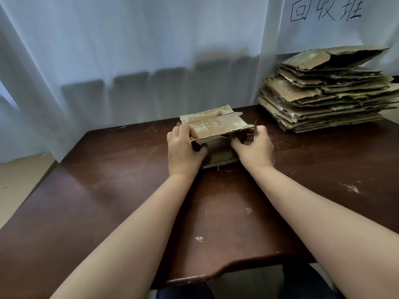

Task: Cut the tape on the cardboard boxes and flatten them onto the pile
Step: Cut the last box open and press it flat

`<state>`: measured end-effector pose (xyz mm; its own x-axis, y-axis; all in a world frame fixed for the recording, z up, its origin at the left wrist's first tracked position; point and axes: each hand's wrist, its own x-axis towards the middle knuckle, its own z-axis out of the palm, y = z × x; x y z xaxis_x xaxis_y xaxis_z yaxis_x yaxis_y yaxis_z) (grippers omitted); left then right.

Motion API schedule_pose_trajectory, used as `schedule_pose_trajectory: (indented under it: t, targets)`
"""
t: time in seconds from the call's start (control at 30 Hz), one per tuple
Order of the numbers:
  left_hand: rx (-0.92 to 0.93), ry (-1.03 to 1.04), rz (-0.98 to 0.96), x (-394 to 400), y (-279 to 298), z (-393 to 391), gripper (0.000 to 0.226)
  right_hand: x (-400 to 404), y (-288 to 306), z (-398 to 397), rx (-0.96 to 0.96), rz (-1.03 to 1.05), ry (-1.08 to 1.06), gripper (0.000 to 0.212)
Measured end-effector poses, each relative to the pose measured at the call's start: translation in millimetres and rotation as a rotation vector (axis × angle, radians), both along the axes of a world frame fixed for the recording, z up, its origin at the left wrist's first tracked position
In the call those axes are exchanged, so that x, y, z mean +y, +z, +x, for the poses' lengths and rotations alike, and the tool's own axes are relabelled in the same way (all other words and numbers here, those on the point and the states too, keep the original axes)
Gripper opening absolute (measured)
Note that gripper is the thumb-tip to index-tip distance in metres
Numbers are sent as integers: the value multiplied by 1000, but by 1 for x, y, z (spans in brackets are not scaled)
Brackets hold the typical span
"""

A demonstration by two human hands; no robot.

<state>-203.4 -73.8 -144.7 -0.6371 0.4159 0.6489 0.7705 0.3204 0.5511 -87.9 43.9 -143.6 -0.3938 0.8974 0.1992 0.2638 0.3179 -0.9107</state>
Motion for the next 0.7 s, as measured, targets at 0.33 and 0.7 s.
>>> schedule_pose_trajectory:
  t: [0.33,0.7]
  targets:
    - [10,-102,-21,-20,-2,-2,32,6,9,17,118,30,117,12]
    - [57,-198,-190,-58,1,-12,53,11,8,23,169,-12,211,23]
